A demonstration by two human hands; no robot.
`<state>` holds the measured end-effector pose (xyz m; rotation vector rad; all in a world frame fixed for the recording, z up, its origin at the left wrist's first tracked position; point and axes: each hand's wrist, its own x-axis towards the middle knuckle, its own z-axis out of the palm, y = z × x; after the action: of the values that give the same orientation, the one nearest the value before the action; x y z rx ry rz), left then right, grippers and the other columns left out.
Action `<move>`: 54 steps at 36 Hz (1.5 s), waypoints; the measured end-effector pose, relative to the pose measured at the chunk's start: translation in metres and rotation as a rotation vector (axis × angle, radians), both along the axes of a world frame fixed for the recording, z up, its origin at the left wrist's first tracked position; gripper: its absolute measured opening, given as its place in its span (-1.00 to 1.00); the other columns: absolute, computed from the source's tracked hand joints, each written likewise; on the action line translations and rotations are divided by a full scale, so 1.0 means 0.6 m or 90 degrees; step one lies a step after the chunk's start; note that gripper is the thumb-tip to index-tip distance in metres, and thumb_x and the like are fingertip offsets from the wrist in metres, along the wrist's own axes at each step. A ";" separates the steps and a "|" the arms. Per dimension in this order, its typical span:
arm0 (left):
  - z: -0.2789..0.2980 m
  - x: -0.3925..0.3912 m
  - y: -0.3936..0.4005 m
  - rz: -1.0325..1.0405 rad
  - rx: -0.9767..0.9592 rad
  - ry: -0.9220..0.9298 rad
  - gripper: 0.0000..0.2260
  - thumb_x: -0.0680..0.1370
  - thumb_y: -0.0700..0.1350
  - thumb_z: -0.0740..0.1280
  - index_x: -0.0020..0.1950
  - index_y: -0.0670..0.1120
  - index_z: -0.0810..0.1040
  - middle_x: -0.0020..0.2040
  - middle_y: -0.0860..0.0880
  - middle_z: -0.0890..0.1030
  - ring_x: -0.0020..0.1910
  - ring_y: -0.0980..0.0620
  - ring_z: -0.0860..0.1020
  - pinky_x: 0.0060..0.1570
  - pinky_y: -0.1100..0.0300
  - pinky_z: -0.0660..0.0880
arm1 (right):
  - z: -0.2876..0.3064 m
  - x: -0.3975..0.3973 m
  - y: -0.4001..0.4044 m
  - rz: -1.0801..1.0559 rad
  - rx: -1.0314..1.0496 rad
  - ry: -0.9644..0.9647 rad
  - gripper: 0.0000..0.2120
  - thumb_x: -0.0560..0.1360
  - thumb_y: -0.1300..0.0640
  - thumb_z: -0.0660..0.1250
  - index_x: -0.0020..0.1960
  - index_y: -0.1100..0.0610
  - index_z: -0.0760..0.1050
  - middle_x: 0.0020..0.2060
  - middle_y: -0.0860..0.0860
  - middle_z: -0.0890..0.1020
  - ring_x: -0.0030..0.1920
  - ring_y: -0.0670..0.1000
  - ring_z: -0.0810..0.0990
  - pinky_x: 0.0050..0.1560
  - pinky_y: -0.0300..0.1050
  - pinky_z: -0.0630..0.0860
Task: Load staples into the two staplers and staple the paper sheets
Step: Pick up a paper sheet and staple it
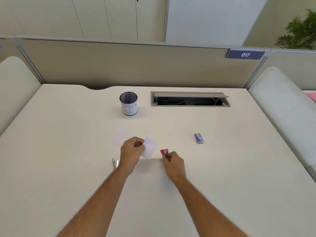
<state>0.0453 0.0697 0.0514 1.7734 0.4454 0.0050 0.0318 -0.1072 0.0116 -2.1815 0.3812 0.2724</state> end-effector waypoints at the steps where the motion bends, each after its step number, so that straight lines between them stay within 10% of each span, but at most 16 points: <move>1: -0.001 0.000 0.002 0.006 -0.004 0.000 -0.84 0.49 -0.34 0.38 -0.11 -0.09 0.66 -0.14 -0.04 0.68 -0.15 0.02 0.57 -0.14 0.19 0.45 | 0.002 0.002 -0.003 -0.010 0.072 -0.007 -0.87 0.61 0.07 0.34 0.04 0.14 0.54 -0.16 0.01 0.64 -0.19 0.01 0.57 -0.08 0.03 0.60; 13: -0.006 0.009 -0.008 0.012 -0.005 -0.001 -0.84 0.48 -0.34 0.42 -0.11 -0.08 0.67 -0.13 -0.04 0.70 -0.14 0.01 0.59 -0.07 0.15 0.50 | 0.019 0.007 -0.015 0.066 0.424 0.062 -0.81 0.65 0.13 0.34 0.15 0.20 0.64 -0.10 0.11 0.69 -0.14 0.00 0.68 -0.08 -0.02 0.70; 33: -0.004 0.001 -0.020 -0.009 0.038 0.009 -0.80 0.44 -0.31 0.43 -0.19 0.01 0.67 -0.21 0.04 0.69 -0.18 0.07 0.60 -0.18 0.24 0.48 | 0.024 0.012 -0.012 0.068 0.460 0.092 -0.78 0.64 0.05 0.35 0.12 0.19 0.67 -0.14 0.04 0.69 -0.10 0.00 0.68 -0.09 -0.08 0.64; 54: -0.006 0.001 -0.029 -0.048 -0.036 0.018 -0.87 0.46 -0.29 0.45 -0.19 -0.06 0.71 -0.19 -0.07 0.72 -0.13 -0.09 0.65 0.08 -0.22 0.62 | 0.029 0.020 -0.015 0.050 0.394 0.077 -0.77 0.55 0.03 0.46 -0.09 0.20 0.62 -0.28 0.03 0.59 -0.23 -0.07 0.61 -0.16 -0.12 0.53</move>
<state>0.0457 0.0525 0.0477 1.7359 0.3940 -0.0850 0.0435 -0.1162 0.0291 -1.5768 0.2356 0.4955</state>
